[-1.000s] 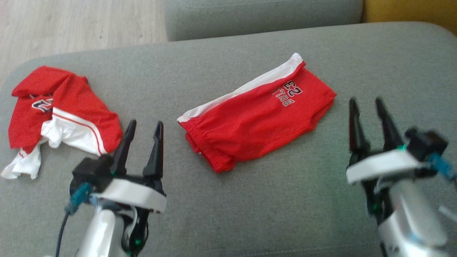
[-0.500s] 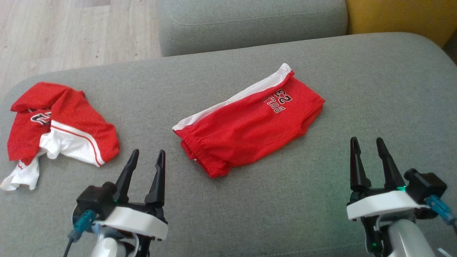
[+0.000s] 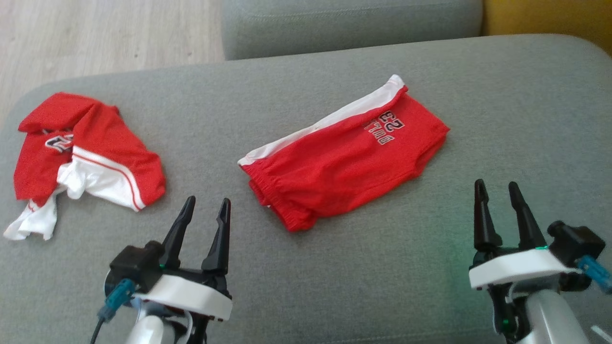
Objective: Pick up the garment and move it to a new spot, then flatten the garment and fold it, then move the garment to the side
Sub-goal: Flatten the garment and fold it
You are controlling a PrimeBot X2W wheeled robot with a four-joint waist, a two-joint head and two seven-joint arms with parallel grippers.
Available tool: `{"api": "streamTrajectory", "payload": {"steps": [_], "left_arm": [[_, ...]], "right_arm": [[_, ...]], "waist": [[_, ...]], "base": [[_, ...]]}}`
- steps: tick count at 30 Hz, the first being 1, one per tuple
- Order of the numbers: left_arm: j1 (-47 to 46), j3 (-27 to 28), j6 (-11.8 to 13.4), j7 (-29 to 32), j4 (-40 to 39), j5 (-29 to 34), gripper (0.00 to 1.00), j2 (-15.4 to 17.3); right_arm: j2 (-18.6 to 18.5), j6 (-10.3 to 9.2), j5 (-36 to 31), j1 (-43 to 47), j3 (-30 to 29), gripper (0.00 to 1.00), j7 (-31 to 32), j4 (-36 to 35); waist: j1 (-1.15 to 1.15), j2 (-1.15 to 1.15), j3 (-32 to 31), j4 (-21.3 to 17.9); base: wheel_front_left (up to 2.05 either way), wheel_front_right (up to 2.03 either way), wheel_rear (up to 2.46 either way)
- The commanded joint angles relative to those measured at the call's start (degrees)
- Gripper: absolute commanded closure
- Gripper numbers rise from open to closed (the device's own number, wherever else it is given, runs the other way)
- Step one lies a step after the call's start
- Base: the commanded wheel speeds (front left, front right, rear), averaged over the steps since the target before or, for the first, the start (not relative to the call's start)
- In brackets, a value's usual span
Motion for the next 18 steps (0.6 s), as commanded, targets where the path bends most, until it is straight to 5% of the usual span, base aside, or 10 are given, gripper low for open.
{"api": "streamTrajectory", "payload": {"steps": [1, 10, 18], "left_arm": [[-3.33, 1.34, -0.14, -0.35, -1.81, -0.14, 0.0, 0.14], [-5.58, -0.46, -0.63, -0.35, -1.25, -0.26, 0.0, 0.14], [-7.07, -2.63, -0.93, -0.35, -0.36, -0.77, 0.0, 0.14]], "right_arm": [[-0.1, -0.05, 1.03, -3.03, 0.73, 0.0, 0.53, -1.13], [-0.1, -0.05, 11.83, -10.57, -2.44, 0.0, 7.03, 7.46], [-0.1, -0.05, 23.58, -22.89, -8.69, 0.0, 13.13, 24.82]], "waist": [[0.0, 0.0, 0.75, 0.74], [0.0, 0.0, 4.33, 4.76], [0.0, 0.0, 7.3, 10.1]], "base": [[0.0, 0.0, 0.0], [0.0, 0.0, 0.0], [0.0, 0.0, 0.0]]}}
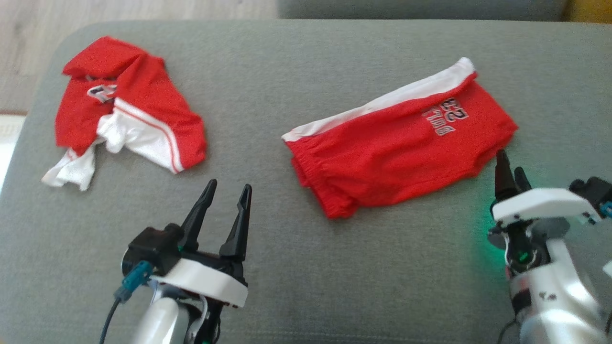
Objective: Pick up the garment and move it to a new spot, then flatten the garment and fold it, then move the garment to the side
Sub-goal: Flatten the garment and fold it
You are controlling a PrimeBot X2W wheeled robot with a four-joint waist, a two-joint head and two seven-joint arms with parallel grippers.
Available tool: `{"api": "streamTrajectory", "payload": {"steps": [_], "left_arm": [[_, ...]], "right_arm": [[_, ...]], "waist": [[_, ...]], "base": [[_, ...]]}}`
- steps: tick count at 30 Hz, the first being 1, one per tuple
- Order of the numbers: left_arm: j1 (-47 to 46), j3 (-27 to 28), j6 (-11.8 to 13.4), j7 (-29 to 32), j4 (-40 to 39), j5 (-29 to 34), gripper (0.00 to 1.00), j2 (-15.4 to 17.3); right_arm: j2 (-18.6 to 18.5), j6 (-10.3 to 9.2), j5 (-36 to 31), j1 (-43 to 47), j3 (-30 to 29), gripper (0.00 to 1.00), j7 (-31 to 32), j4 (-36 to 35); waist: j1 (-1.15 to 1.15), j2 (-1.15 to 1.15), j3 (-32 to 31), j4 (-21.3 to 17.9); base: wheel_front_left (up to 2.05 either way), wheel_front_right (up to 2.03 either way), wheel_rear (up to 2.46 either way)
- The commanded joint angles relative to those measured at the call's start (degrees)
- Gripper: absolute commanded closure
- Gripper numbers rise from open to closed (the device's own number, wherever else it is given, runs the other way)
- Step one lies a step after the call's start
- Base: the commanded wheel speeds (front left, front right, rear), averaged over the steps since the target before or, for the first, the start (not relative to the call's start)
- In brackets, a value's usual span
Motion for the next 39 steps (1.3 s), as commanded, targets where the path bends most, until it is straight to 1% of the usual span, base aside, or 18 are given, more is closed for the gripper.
{"api": "streamTrajectory", "payload": {"steps": [1, 5, 9, 10, 17, 21, 22, 23, 24, 30, 34, 36, 39], "left_arm": [[-2.94, 1.24, -0.27, -0.35, -1.67, -0.29, 0.0, 0.15], [-3.38, 0.85, -0.34, -0.35, -1.7, -0.4, 0.0, 0.15], [-3.97, 0.45, -0.4, -0.35, -1.9, -0.44, 0.0, 0.15], [-3.97, 0.45, -0.4, -0.35, -1.9, -0.44, 0.0, 0.15], [-5.46, 0.21, -0.27, -0.35, -2.38, -0.71, 0.0, 0.15], [-5.86, 0.3, -0.26, -0.35, -2.15, -0.84, 0.0, 0.15], [-5.92, 0.32, -0.27, -0.35, -2.05, -0.82, 0.0, 0.15], [-5.95, 0.37, -0.26, -0.35, -1.95, -0.8, 0.0, 0.15], [-5.95, 0.41, -0.25, -0.35, -1.85, -0.79, 0.0, 0.15], [-5.47, 0.76, -0.09, -0.35, -1.27, -0.83, 0.0, 0.15], [-4.99, 0.88, -0.03, -0.35, -1.12, -0.81, 0.0, 0.15], [-4.67, 0.93, 0.03, -0.35, -1.15, -0.83, 0.0, 0.15], [-4.26, 0.74, 0.09, -0.35, -1.12, -0.89, 0.0, 0.15]], "right_arm": [[-0.08, -0.05, 0.32, -4.1, 0.33, 0.0, 0.11, 0.81], [-0.08, -0.05, 0.43, -9.66, -2.59, 0.0, 1.21, 8.82], [-0.19, -0.05, -1.89, -14.27, -6.37, 0.0, 0.91, 16.29], [-0.19, -0.05, -1.89, -14.27, -6.37, 0.0, 0.91, 16.29], [-0.7, -0.05, -5.93, -21.51, -9.05, 0.0, -0.37, 24.87], [-0.57, -0.05, -7.46, -24.22, -9.05, 0.0, -1.26, 27.1], [-0.49, -0.05, -7.51, -24.7, -8.96, 0.14, -1.53, 27.28], [-0.42, -0.05, -7.67, -24.99, -8.72, 0.93, -2.26, 27.3], [-0.36, -0.05, -7.8, -25.11, -8.46, 1.0, -3.12, 27.3], [-0.13, -0.05, -6.14, -23.09, -6.91, 1.0, -8.26, 25.66], [-0.1, -0.05, -3.22, -20.59, -5.12, 1.0, -10.95, 24.07], [-0.11, -0.05, -2.69, -19.11, -5.14, 1.0, -12.45, 23.31], [-1.4, -0.05, -2.87, -17.21, -6.2, 1.0, -14.09, 22.78]], "waist": [[0.0, 0.0, 1.21, 1.86], [0.0, 0.0, 2.19, 3.53], [0.0, 0.0, 3.28, 4.64], [0.0, 0.0, 3.28, 4.64], [0.0, 0.0, 5.59, 5.06], [0.0, 0.0, 6.24, 4.69], [0.0, 0.0, 6.32, 4.55], [0.0, 0.0, 6.3, 4.37], [0.0, 0.0, 6.2, 4.19], [0.0, 0.0, 4.65, 2.44], [0.0, 0.0, 3.29, 0.96], [0.0, 0.0, 2.65, 0.16], [0.0, 0.0, 1.7, -0.63]], "base": [[0.0, 0.0, 0.0], [0.0, 0.0, 0.0], [0.0, 0.0, 0.0], [0.0, 0.0, 0.0], [0.0, 0.0, 0.0], [0.0, 0.0, 0.0], [0.0, 0.0, 0.0], [0.0, 0.0, 0.0], [0.0, 0.0, 0.0], [0.0, 0.0, 0.0], [0.0, 0.0, 0.0], [0.0, 0.0, 0.0], [0.0, 0.0, 0.0]]}}
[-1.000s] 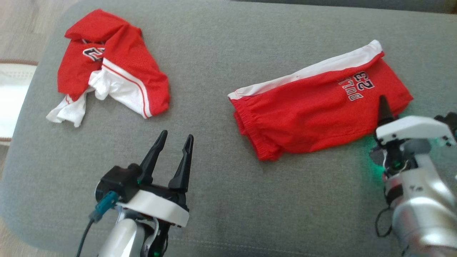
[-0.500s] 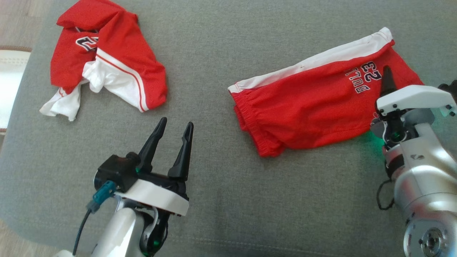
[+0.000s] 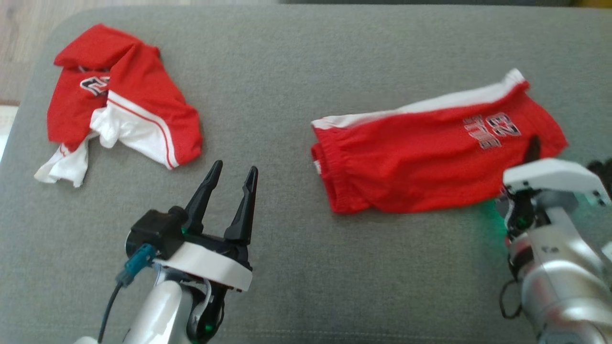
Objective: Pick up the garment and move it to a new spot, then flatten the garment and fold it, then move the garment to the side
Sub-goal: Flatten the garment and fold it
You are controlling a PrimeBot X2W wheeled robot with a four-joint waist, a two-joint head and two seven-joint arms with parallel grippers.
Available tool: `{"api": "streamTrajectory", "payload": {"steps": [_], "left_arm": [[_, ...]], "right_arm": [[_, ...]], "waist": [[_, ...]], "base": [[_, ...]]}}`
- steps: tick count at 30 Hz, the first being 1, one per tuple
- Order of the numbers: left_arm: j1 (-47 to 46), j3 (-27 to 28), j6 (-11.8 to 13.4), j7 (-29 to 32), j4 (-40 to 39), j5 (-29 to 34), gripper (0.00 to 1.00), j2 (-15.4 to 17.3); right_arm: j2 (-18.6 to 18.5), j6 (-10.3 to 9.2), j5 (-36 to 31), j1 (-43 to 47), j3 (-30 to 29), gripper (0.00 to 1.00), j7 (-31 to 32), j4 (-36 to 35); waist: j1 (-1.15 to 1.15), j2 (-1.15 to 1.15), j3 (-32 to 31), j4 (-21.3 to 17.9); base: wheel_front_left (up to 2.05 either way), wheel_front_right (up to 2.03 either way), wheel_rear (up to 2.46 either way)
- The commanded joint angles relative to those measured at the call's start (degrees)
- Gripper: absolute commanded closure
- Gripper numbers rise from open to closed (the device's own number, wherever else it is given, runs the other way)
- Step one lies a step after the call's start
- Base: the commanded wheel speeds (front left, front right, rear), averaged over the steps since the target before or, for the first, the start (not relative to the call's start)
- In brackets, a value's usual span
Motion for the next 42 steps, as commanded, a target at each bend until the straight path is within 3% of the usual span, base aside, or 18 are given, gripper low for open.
{"api": "streamTrajectory", "payload": {"steps": [1, 9, 13, 19, 22, 31, 42], "left_arm": [[-0.39, 1.83, 0.27, -0.35, -1.51, -0.41, 0.0, 0.17], [0.7, 1.35, 0.48, -0.35, -1.21, -0.68, 0.0, 0.17], [1.37, 1.27, 0.61, -0.35, -1.3, -0.83, 0.0, 0.17], [2.3, 1.57, 0.64, -0.35, -1.01, -0.92, 0.0, 0.17], [2.66, 1.79, 0.67, -0.35, -0.78, -0.93, 0.0, 0.17], [3.52, 1.69, 0.82, -0.35, -0.36, -1.08, 0.0, 0.17], [4.9, 1.75, 1.24, -0.35, -0.68, -1.39, 0.0, 0.17]], "right_arm": [[-0.58, -0.04, 0.08, 0.16, 0.18, 1.0, -1.13, -1.87], [-4.24, -0.04, -3.8, 3.68, -5.78, 1.0, -2.01, -1.93], [-2.66, -0.04, -6.78, 4.21, -7.71, 1.0, -2.02, -4.62], [0.48, -0.04, -10.19, 4.52, -5.21, 1.0, -2.03, -10.07], [1.21, -0.04, -10.25, 5.13, -1.44, 1.0, -2.03, -12.62], [1.32, -0.04, 6.7, 9.28, 22.97, 1.0, -2.03, -18.81], [1.33, -0.04, 12.58, 13.35, 33.37, 1.0, -2.04, -22.81]], "waist": [[0.0, 0.0, -0.94, -0.68], [0.0, 0.0, -3.18, -0.87], [0.0, 0.0, -3.9, -0.65], [0.0, 0.0, -5.11, -0.66], [0.0, 0.0, -6.0, -0.52], [0.0, 0.0, -8.72, 0.48], [0.0, 0.0, -10.24, 3.1]], "base": [[0.0, 0.0, 0.0], [0.0, 0.0, 0.0], [0.0, 0.0, 0.0], [0.0, 0.0, 0.0], [0.0, 0.0, 0.0], [0.0, 0.0, 0.0], [0.0, 0.0, 0.0]]}}
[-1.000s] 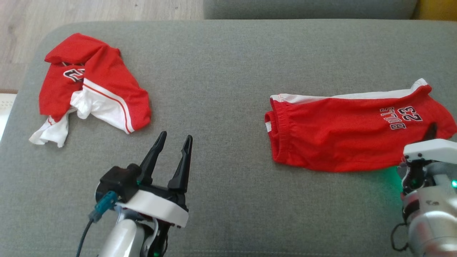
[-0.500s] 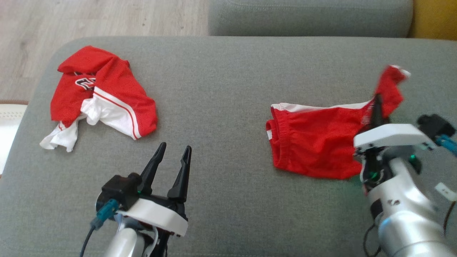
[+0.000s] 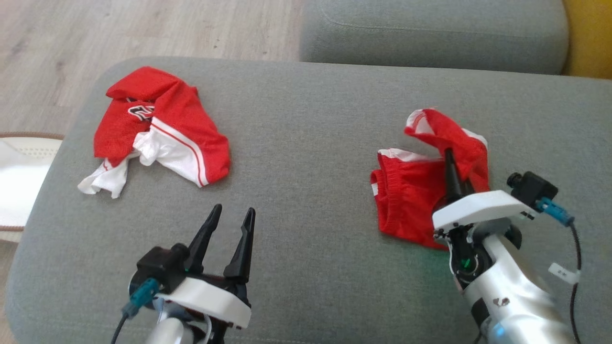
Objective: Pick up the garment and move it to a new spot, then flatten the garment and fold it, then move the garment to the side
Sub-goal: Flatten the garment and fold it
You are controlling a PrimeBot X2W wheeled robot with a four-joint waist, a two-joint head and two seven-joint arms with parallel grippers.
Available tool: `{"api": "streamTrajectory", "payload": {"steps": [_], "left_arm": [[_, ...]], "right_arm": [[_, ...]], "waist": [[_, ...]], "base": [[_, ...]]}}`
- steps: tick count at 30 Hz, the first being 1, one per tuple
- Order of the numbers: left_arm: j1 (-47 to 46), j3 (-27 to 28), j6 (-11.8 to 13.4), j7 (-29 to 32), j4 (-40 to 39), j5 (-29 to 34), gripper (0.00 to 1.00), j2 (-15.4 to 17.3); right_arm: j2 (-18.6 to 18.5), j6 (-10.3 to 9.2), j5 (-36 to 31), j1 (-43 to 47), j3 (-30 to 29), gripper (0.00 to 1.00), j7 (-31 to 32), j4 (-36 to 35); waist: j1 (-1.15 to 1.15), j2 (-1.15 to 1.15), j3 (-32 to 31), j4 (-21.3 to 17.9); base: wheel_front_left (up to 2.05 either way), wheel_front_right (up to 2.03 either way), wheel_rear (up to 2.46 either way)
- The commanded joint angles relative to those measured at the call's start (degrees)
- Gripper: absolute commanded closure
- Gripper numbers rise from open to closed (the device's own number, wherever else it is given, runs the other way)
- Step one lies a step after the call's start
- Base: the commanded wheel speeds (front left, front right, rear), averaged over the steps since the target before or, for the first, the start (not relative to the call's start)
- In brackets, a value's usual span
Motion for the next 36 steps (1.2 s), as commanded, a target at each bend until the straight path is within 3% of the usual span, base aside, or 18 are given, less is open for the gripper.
{"api": "streamTrajectory", "payload": {"steps": [1, 23, 24, 25, 26, 36], "left_arm": [[-1.65, 1.87, 0.3, -0.35, -2.02, -0.32, 0.0, 0.1], [-0.65, 1.67, 0.61, -0.35, -1.9, -0.59, 0.0, 0.1], [-0.61, 1.69, 0.63, -0.35, -1.92, -0.59, 0.0, 0.1], [-0.58, 1.7, 0.64, -0.35, -1.95, -0.58, 0.0, 0.1], [-0.56, 1.73, 0.66, -0.35, -1.99, -0.59, 0.0, 0.1], [-0.11, 2.19, 1.03, -0.35, -2.17, -0.8, 0.0, 0.1]], "right_arm": [[0.6, -0.04, 0.54, -0.66, 1.99, 1.0, -0.61, -2.06], [0.61, -0.04, 2.71, 2.17, 15.21, 1.0, -0.2, 3.19], [0.61, -0.04, 2.82, 2.27, 15.99, 0.75, -0.19, 3.47], [0.61, -0.04, 3.04, 2.37, 16.84, 0.21, -0.1, 3.53], [0.61, -0.04, 3.49, 2.53, 17.76, 0.0, 0.33, 3.46], [0.61, -0.04, 6.62, 3.67, 27.15, 0.0, 8.27, 1.9]], "waist": [[0.0, 0.0, -0.15, 0.49], [0.0, 0.0, -1.13, 2.35], [0.0, 0.0, -1.18, 2.24], [0.0, 0.0, -1.2, 2.12], [0.0, 0.0, -1.2, 1.99], [0.0, 0.0, -1.65, -0.49]], "base": [[0.0, 0.0, 0.0], [0.0, 0.0, 0.0], [0.0, 0.0, 0.0], [0.0, 0.0, 0.0], [0.0, 0.0, 0.0], [0.0, 0.0, 0.0]]}}
